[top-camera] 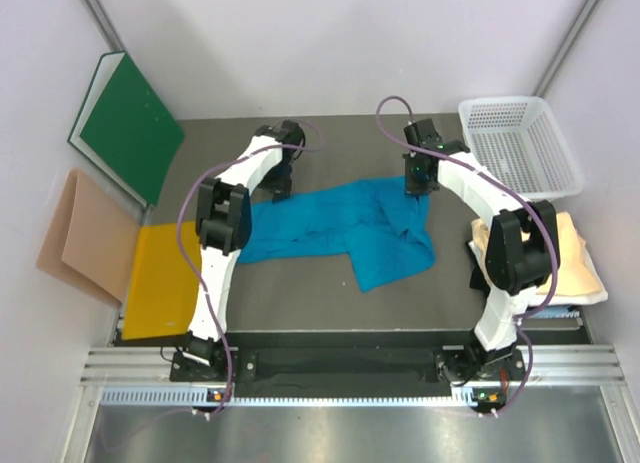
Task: Fold and stack the t-shirts
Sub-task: Flatten out the tshirt
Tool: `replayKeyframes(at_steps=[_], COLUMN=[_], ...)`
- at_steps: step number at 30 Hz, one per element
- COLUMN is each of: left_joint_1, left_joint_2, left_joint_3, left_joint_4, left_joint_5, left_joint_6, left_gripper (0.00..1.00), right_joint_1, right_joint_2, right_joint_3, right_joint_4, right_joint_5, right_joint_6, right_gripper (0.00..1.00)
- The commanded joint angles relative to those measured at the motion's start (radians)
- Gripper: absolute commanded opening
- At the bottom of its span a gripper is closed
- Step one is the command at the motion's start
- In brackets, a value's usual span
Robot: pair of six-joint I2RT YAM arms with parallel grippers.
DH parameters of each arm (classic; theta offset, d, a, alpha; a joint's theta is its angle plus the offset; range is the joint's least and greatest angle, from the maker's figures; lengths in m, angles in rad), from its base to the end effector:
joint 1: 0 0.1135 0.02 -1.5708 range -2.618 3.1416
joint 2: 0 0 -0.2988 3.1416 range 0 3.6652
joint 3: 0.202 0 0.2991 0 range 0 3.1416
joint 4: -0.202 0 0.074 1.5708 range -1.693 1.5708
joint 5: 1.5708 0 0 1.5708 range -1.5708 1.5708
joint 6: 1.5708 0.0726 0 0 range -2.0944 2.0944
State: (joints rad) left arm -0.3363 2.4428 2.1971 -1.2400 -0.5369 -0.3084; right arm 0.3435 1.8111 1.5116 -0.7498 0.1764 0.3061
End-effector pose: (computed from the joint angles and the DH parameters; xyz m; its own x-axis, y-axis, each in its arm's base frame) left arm 0.5401 -0.1495 0.1568 -0.9698 0.0627 -0.2357 -0.0544 0.8864 0.4598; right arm 0.4386 0.1433 0.2485 -0.8536 0.0098 -0.5209 0.0084 1.0000 0.0050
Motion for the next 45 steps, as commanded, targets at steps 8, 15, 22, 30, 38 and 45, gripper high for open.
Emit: replayKeyframes(at_steps=[8,15,22,30,38,45], left_joint_1=[0.011,0.179,0.304,0.313,0.313,0.316], left_joint_2=[-0.488,-0.59,-0.597,-0.527,-0.496,-0.548], left_joint_3=[-0.545,-0.749,-0.818,-0.81,-0.797,-0.732], left_joint_4=[0.257,0.313,0.389,0.461,0.421,0.415], left_joint_5=[0.199,0.412,0.63,0.752,0.672,0.583], left_joint_6=[-0.023,-0.101,-0.097,-0.126,-0.104,-0.107], left_gripper=[0.98,0.94,0.89,0.73,0.0,0.0], right_joint_1=[-0.087,-0.13,-0.141,-0.144,-0.15,-0.15], right_joint_2=[0.05,0.06,0.062,0.062,0.063,0.067], right_joint_3=[0.019,0.025,0.015,0.01,0.019,0.03], right_joint_4=[0.07,0.087,0.098,0.099,0.095,0.092], right_joint_5=[0.143,0.129,0.1,0.083,0.077,0.067], right_joint_6=[-0.018,-0.048,-0.056,-0.061,-0.059,-0.059], right_gripper=[0.0,0.0,0.0,0.0,0.0,0.0])
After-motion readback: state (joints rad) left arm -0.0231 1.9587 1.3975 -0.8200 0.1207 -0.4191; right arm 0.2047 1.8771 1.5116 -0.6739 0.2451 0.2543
